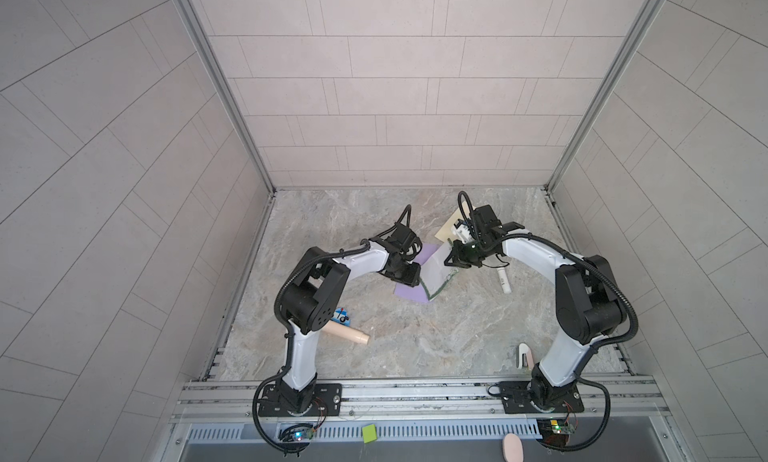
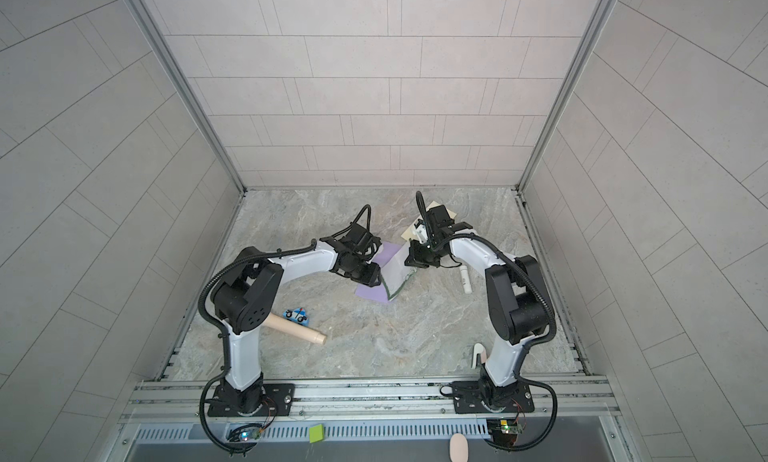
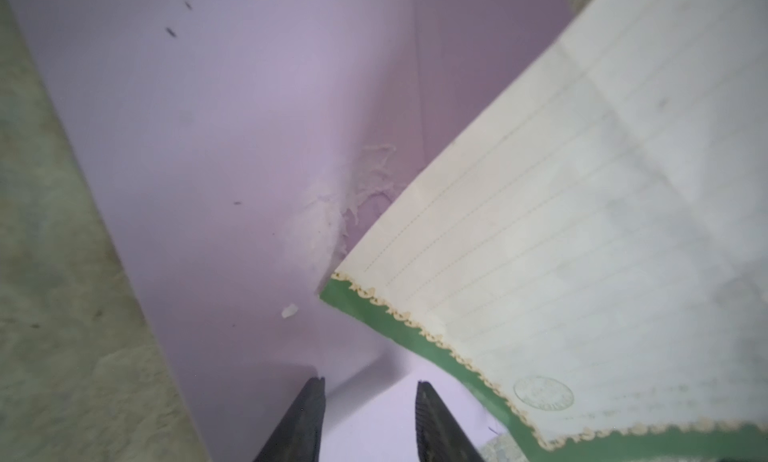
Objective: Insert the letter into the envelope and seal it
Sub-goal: 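Lift the floral card edge with the right gripper while left holds the sheet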
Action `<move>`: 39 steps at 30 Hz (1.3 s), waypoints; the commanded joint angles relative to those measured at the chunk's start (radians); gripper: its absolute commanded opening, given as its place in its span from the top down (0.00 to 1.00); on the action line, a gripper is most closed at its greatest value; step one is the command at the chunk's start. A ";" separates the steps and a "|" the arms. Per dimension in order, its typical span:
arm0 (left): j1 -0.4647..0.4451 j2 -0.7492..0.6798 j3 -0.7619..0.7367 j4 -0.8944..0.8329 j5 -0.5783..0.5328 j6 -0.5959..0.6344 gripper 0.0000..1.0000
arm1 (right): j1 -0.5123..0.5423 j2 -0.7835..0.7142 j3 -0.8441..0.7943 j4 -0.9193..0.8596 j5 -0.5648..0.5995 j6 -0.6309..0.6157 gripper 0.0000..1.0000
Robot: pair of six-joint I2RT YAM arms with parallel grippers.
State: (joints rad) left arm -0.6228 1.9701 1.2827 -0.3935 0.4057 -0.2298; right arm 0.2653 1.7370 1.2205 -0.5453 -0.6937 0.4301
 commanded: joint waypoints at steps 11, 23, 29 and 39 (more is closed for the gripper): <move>0.086 -0.254 -0.042 0.167 0.376 -0.050 0.40 | -0.013 -0.225 0.162 -0.217 0.263 -0.062 1.00; 0.122 -0.292 -0.133 0.164 0.056 -0.139 0.40 | 0.346 -0.093 0.160 -0.219 0.926 -0.106 0.96; 0.166 -0.306 -0.185 0.159 0.027 -0.185 0.40 | 0.493 0.047 0.164 -0.184 0.890 -0.053 0.96; 0.167 -0.281 -0.184 0.100 0.064 -0.136 0.40 | 0.442 0.092 0.063 -0.015 0.541 0.066 0.84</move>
State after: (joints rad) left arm -0.4503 1.6939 1.0992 -0.2695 0.4427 -0.3878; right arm 0.7296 1.8252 1.3014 -0.6216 -0.0448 0.4362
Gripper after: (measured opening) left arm 0.602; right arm 0.155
